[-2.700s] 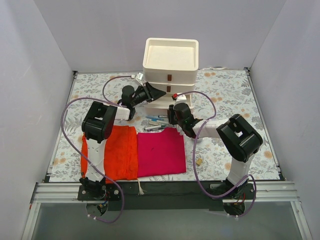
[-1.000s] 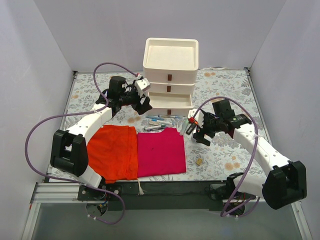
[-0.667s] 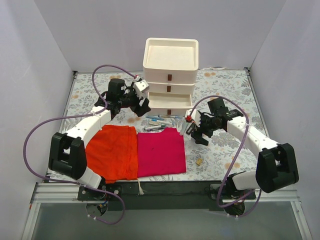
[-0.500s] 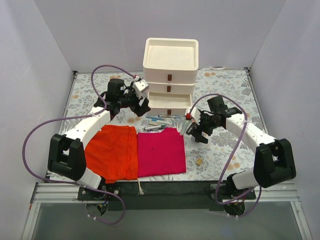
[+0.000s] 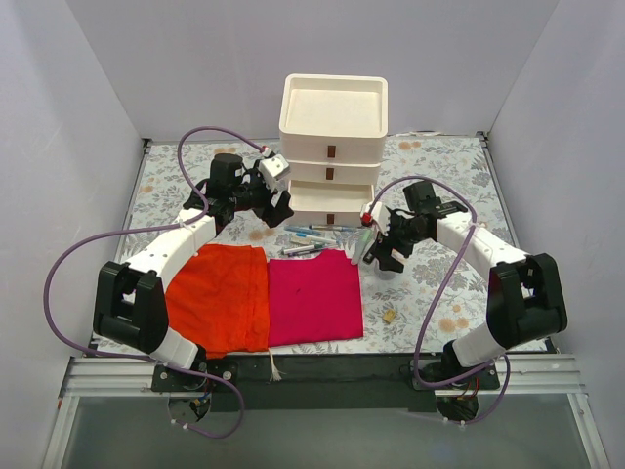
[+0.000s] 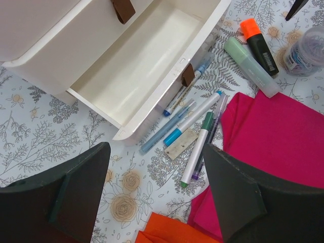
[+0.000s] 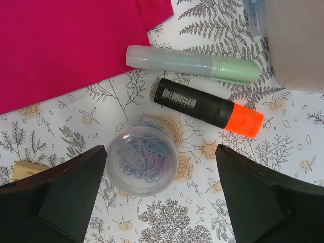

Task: Sort the stationery into containers
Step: Pick up the stationery from the center of the board.

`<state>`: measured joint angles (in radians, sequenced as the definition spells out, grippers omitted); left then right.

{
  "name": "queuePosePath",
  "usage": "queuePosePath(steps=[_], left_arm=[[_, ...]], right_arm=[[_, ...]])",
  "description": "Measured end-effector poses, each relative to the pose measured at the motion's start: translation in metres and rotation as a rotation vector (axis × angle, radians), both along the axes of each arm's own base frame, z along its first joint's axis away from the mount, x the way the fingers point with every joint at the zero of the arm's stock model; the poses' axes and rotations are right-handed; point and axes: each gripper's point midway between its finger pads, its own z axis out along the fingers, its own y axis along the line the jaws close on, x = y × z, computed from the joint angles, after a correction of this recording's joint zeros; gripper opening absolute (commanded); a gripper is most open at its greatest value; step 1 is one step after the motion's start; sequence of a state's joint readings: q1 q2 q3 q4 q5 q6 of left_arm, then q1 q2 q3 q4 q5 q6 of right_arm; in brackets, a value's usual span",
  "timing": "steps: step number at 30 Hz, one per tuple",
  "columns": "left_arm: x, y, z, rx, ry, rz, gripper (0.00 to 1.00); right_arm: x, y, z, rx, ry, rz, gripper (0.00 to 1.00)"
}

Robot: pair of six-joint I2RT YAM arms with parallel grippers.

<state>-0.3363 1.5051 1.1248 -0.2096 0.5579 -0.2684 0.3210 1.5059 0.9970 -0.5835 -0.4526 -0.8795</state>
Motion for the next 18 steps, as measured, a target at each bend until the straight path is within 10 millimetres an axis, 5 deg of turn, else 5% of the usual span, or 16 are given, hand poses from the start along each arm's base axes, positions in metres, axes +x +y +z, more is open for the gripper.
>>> queuePosePath(steps=[18], left_arm=[[0.001,0.001,-0.001,-0.003,0.012,0.020,0.75]], right_arm=[[-0.015,0.000,-0.004,0.002,0.061,0.026,0.98]])
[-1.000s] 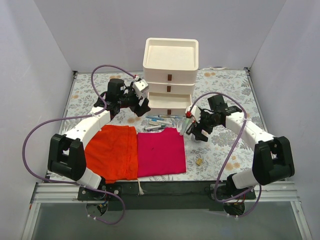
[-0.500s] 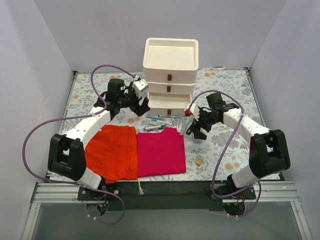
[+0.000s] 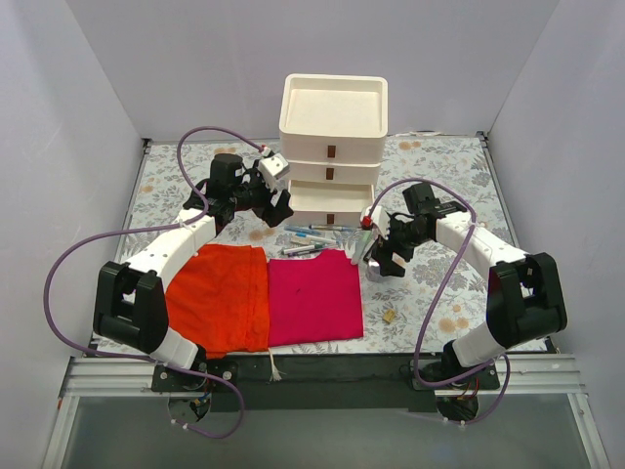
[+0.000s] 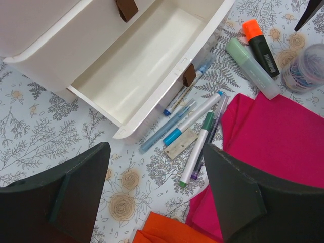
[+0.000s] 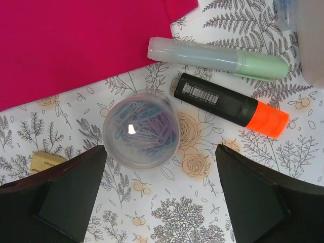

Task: Sort the stationery into containers
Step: Pick up the stationery from the center of the board.

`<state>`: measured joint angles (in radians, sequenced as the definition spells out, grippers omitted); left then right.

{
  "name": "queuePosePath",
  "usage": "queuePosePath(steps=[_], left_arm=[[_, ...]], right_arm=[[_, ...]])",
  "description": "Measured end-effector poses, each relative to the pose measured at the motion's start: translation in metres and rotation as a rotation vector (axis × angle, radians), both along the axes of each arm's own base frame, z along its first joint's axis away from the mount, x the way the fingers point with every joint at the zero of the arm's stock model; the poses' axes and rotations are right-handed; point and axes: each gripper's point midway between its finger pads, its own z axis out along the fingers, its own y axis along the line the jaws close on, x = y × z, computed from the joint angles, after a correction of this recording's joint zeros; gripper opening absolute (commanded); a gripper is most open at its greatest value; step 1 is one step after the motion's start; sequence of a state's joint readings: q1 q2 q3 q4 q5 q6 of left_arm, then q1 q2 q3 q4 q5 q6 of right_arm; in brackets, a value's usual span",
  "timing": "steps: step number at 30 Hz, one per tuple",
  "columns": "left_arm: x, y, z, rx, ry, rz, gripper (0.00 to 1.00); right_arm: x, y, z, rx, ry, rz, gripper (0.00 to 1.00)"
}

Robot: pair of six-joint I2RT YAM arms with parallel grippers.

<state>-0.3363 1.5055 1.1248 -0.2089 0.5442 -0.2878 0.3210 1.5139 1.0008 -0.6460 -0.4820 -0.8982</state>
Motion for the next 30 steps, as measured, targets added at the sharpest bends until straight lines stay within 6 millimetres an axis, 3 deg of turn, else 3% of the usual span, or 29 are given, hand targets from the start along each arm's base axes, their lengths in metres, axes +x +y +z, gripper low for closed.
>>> queuePosePath(steps=[15,30], left_arm=[[-0.001,0.000,-0.002,-0.009,0.014,0.010,0.75],[-0.002,0.002,-0.008,-0.004,0.027,0.022,0.75]], right_arm=[[-0.004,0.007,0.013,0.050,-0.041,0.051,0.98],[-0.008,0.010,0.007,0.044,-0.048,0.104,0.98]])
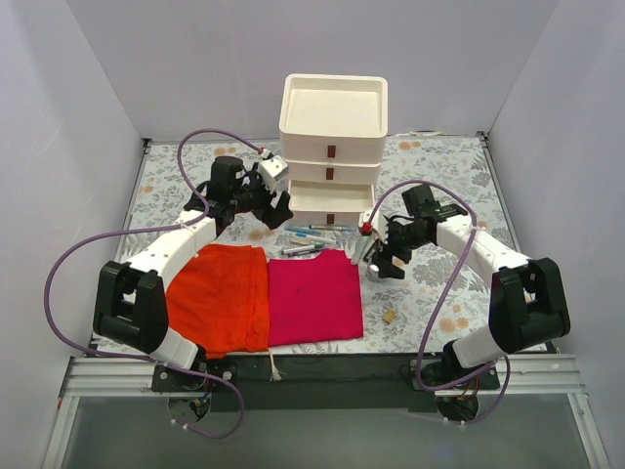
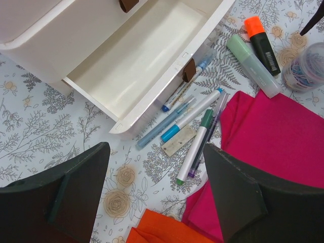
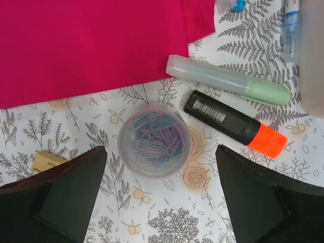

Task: Sort the stationery into containers
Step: Pick up the stationery from the center of the board.

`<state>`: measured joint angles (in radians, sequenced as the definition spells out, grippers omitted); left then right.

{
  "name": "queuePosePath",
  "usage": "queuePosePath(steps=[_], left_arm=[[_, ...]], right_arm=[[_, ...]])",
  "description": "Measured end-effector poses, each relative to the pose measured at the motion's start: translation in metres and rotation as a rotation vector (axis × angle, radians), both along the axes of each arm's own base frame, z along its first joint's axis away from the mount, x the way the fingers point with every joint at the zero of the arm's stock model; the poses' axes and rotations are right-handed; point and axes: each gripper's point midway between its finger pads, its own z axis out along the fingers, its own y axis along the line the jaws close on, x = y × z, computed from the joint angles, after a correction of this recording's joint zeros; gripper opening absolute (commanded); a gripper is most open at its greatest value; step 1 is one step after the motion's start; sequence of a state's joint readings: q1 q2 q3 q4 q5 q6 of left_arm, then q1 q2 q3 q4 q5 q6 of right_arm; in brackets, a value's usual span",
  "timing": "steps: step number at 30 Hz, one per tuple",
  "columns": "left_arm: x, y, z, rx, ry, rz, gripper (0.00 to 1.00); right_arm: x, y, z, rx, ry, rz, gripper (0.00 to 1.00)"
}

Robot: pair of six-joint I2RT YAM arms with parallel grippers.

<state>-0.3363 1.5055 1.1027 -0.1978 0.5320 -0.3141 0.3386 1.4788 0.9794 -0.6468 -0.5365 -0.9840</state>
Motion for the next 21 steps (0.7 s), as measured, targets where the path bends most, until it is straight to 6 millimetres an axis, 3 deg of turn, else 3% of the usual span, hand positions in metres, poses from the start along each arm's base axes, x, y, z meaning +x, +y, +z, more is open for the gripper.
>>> queuePosePath(steps=[10,21], left_arm=[[0.000,0.000,0.000,0.001,0.000,0.002,0.75],[0.001,0.000,-0.005,0.003,0.011,0.002,0.75]], right_arm=[[-0.007,0.009,-0.009,-0.001,0.028,0.048,0.98],[-0.002,0.008,-0.022,-0.026,0.043,0.040,0.98]])
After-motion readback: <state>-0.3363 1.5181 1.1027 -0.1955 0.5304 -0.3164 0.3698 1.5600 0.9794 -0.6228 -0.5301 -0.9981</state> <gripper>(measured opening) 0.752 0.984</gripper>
